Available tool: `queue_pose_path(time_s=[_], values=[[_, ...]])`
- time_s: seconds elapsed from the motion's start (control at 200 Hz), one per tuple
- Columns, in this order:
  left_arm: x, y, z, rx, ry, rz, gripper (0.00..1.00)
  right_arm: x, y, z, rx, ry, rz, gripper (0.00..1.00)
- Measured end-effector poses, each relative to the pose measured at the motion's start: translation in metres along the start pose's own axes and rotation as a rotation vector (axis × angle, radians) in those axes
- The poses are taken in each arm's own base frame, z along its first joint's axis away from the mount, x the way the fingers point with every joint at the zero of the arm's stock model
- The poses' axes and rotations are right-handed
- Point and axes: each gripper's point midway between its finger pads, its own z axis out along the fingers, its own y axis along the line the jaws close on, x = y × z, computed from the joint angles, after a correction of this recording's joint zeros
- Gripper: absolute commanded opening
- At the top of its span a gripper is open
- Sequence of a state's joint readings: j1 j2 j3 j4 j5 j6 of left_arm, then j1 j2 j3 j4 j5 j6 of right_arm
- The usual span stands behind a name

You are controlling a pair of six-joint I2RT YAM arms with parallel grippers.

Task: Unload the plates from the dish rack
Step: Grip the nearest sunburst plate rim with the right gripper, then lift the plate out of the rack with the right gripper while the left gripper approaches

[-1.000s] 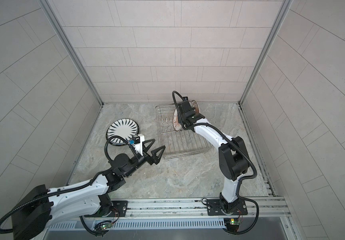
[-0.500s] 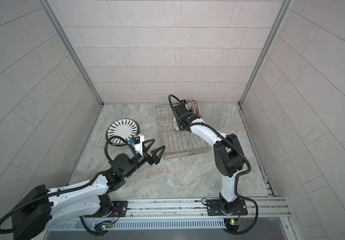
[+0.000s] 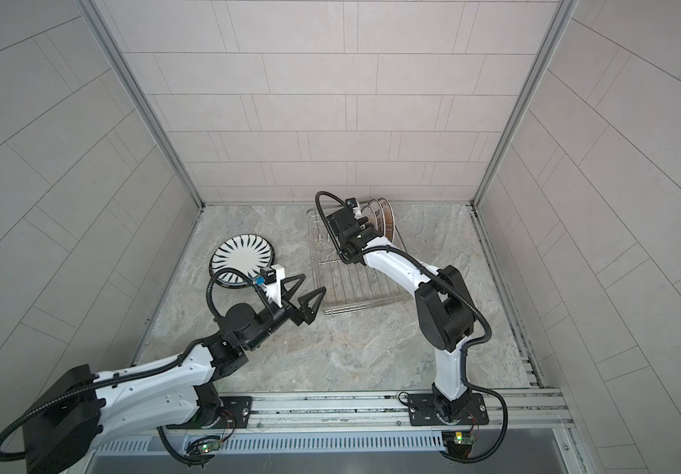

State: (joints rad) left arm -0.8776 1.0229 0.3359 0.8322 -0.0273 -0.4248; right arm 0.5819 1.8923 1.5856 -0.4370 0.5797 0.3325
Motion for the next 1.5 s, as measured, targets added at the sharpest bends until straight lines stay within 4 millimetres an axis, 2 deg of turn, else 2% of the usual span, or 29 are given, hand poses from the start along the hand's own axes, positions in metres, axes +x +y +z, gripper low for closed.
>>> queue_pose_path(time_s=[0.205, 0.3, 0.515, 0.681, 0.991, 1.221, 1.361, 1.496], values=[[-0.001, 0.002, -0.001, -0.012, -0.006, 0.000, 1.00, -0.006, -0.005, -0.005, 0.011, -0.010, 0.002, 0.08], [-0.002, 0.003, -0.002, -0.017, -0.010, 0.000, 1.00, -0.011, -0.010, -0.014, 0.014, -0.023, 0.000, 0.08], [-0.001, 0.004, -0.003, -0.020, -0.008, 0.001, 1.00, -0.033, -0.046, -0.056, 0.050, -0.105, 0.041, 0.07], [-0.001, 0.004, -0.003, -0.020, -0.008, 0.001, 1.00, -0.039, -0.069, -0.087, 0.057, -0.163, 0.071, 0.06], [0.000, 0.004, -0.003, -0.017, -0.002, 0.001, 1.00, -0.016, -0.092, -0.120, -0.026, -0.219, 0.107, 0.04], [-0.003, 0.002, -0.008, -0.017, 0.001, 0.001, 1.00, 0.000, -0.104, -0.152, -0.215, -0.271, 0.187, 0.05], [-0.007, 0.005, -0.016, -0.038, 0.006, 0.006, 1.00, 0.010, -0.102, -0.173, -0.379, -0.309, 0.245, 0.05], [-0.015, 0.005, -0.024, -0.035, -0.009, 0.003, 1.00, 0.021, -0.085, -0.193, -0.566, -0.329, 0.283, 0.05]])
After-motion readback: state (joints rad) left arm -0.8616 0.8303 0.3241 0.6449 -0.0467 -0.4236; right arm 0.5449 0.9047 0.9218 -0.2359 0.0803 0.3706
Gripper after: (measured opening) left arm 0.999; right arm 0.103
